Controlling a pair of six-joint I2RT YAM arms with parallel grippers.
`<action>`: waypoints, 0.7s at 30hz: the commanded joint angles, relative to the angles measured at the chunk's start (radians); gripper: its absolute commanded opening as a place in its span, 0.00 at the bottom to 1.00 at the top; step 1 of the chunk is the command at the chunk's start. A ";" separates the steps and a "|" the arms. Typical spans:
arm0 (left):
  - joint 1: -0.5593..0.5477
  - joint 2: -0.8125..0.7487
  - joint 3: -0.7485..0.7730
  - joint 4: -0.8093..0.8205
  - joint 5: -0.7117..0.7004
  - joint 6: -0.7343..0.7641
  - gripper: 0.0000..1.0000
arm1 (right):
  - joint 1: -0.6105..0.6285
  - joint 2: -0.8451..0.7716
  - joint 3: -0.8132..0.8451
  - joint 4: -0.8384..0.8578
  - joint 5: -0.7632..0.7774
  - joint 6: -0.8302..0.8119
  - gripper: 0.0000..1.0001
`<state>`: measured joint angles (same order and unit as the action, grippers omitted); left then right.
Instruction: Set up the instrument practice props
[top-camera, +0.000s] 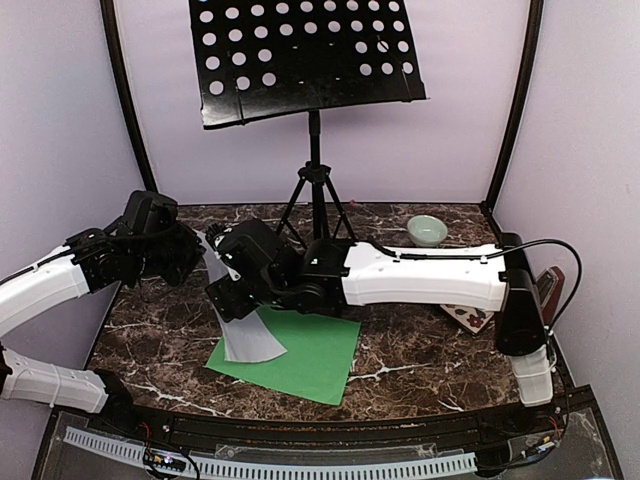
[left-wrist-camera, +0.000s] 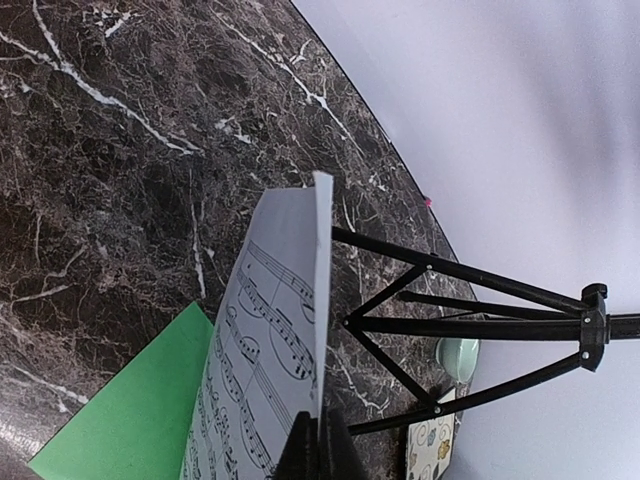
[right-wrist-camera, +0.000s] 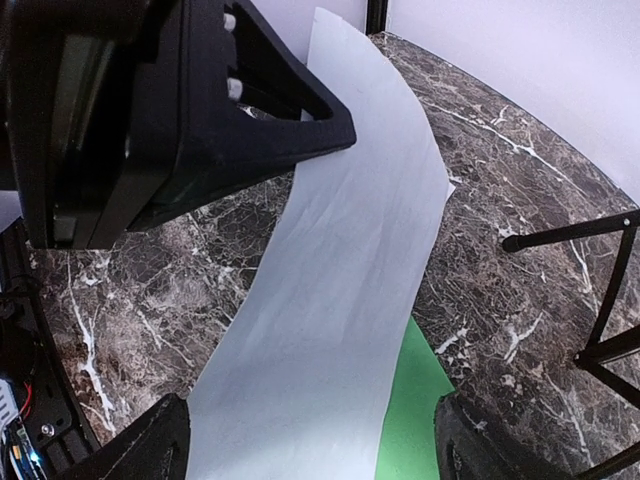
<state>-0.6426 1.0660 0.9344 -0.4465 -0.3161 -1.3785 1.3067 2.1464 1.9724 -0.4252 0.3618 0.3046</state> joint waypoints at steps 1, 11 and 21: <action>-0.003 -0.008 0.025 0.045 -0.006 0.042 0.00 | -0.020 -0.070 -0.052 0.048 -0.066 -0.030 0.87; -0.010 0.035 0.034 0.128 0.056 0.133 0.04 | -0.072 -0.032 0.015 -0.001 -0.203 -0.014 0.90; -0.027 0.068 0.058 0.179 0.081 0.157 0.02 | -0.105 0.006 0.055 -0.018 -0.207 0.032 0.85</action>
<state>-0.6579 1.1358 0.9550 -0.3050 -0.2432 -1.2453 1.1965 2.1334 1.9697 -0.4335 0.1482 0.3157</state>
